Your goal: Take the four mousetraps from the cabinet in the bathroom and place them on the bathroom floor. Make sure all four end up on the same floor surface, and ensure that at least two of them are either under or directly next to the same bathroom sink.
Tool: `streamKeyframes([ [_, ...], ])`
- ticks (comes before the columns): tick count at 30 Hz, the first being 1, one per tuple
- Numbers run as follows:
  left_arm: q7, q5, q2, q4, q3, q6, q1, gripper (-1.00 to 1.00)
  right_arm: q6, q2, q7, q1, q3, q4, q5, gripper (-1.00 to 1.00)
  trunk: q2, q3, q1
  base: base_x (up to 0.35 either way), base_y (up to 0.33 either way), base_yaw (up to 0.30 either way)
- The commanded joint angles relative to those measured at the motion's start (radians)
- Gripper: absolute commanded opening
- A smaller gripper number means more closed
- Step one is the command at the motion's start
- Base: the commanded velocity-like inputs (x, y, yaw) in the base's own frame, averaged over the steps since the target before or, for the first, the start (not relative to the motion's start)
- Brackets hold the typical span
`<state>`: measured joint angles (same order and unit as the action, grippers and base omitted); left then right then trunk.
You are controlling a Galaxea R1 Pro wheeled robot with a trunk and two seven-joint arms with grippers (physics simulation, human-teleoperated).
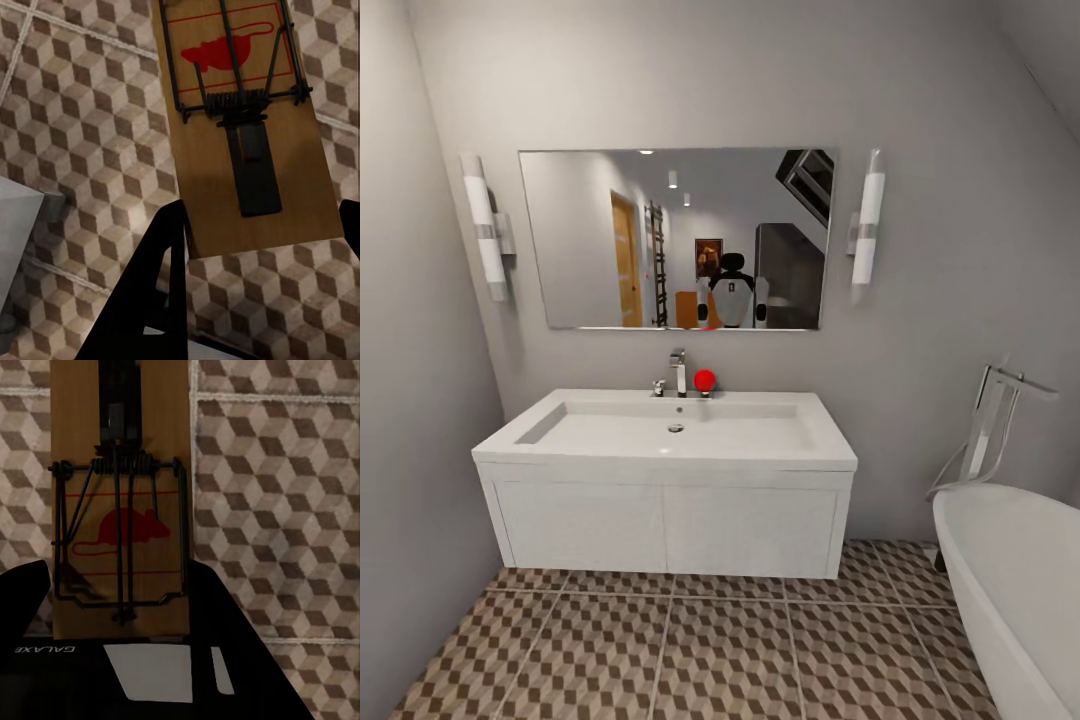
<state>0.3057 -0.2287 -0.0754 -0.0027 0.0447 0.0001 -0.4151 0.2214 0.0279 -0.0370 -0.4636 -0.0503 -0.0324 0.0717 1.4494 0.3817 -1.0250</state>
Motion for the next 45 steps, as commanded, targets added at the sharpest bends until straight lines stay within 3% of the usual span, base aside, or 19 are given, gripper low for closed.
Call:
streamKeyframes([
  [1, 0.002, 0.001, -0.002, 0.0, 0.004, 0.001, -0.001, -1.0, 0.001, 0.0, -0.003, -0.001, -0.006, -0.001, 0.007, -1.0, 0.001, 0.001, 0.0, 0.0, 0.0, 0.0],
  [19, 0.001, 0.006, -0.035, -0.001, 0.004, 0.0, -0.001, -1.0, 0.001, -0.006, -0.001, -0.001, -0.007, 0.0, 0.006, -1.0, 0.001, 0.001, 0.0, 0.0, 0.0, 0.0],
  [28, 0.003, 0.006, -0.039, -0.001, 0.004, 0.0, -0.001, -1.0, 0.0, -0.006, -0.004, -0.001, -0.008, 0.0, 0.005, -1.0, 0.001, 0.001, 0.0, 0.0, 0.0, 0.0],
  [45, 0.004, 0.017, -0.043, -0.009, -0.002, 0.009, -0.001, -1.0, 0.007, -0.004, -0.006, -0.001, -0.01, 0.009, -0.003, -1.0, 0.12, 0.054, -0.065, 0.0, 0.0, 0.0],
])
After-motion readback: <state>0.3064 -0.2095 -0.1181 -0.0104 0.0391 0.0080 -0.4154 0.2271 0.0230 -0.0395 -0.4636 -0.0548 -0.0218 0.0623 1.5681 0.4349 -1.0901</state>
